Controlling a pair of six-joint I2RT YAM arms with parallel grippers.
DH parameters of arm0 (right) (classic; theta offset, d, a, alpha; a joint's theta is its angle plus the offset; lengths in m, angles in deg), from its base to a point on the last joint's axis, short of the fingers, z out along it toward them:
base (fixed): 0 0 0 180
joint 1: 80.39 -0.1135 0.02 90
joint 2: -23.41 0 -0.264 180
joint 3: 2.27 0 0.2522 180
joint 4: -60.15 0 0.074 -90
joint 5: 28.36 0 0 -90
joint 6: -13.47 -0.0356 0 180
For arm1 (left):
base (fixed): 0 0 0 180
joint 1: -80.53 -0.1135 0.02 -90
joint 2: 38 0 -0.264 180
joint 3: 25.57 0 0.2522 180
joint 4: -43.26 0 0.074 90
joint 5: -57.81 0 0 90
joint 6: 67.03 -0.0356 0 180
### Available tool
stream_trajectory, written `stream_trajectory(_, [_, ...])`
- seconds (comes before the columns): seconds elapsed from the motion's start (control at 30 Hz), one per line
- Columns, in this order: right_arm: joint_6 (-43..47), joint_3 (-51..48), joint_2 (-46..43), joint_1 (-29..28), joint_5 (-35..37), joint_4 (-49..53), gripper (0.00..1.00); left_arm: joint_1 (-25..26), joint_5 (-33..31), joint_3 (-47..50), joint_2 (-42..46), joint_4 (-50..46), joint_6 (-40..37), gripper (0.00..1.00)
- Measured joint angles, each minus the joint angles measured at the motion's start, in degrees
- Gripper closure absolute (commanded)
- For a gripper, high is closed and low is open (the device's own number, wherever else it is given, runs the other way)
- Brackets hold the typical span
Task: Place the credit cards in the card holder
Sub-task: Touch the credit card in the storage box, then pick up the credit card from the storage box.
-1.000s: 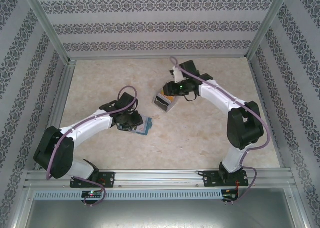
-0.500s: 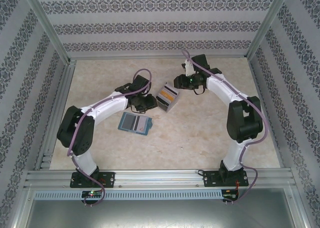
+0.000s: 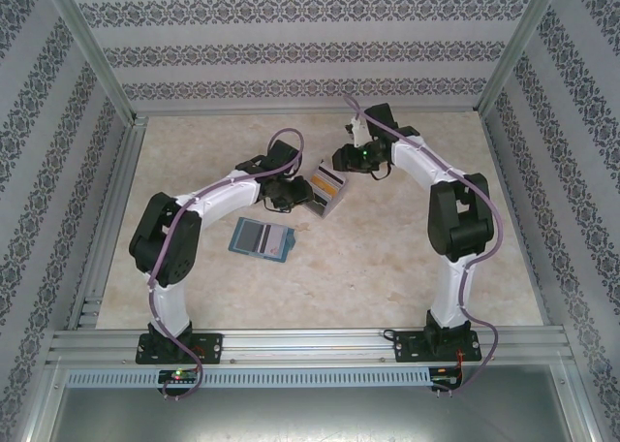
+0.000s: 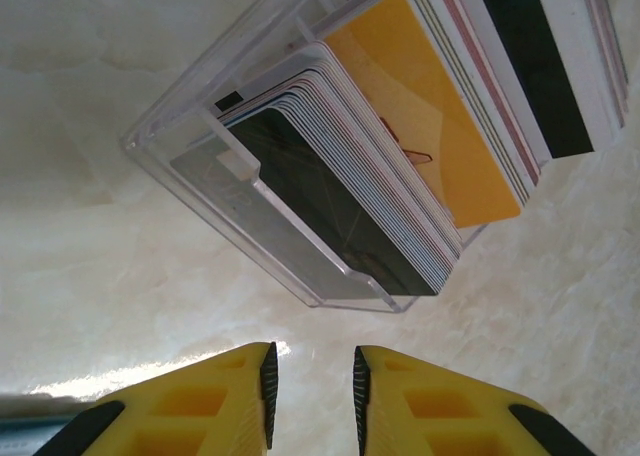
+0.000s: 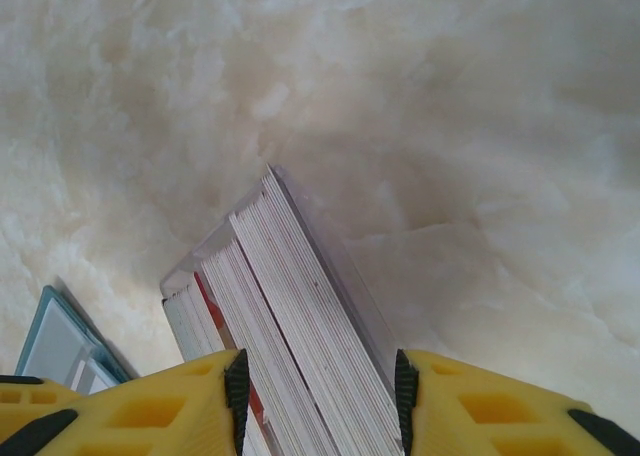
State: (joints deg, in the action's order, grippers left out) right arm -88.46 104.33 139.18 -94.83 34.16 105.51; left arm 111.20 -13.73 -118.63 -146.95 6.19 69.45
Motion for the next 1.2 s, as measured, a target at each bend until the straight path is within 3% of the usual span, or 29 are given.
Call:
stream_trajectory(0.4, [0.37,5.46,4.96,0.09,-2.29,0.37,0.54,0.00,-0.26,-0.04,-3.52,3.34,0.76,0.71])
stream_trajectory(1.2, [0.39,5.73,7.63,-0.37,-6.49,0.74,0.54,0.00,-0.48,-0.87,-5.88,4.52,1.77,0.70])
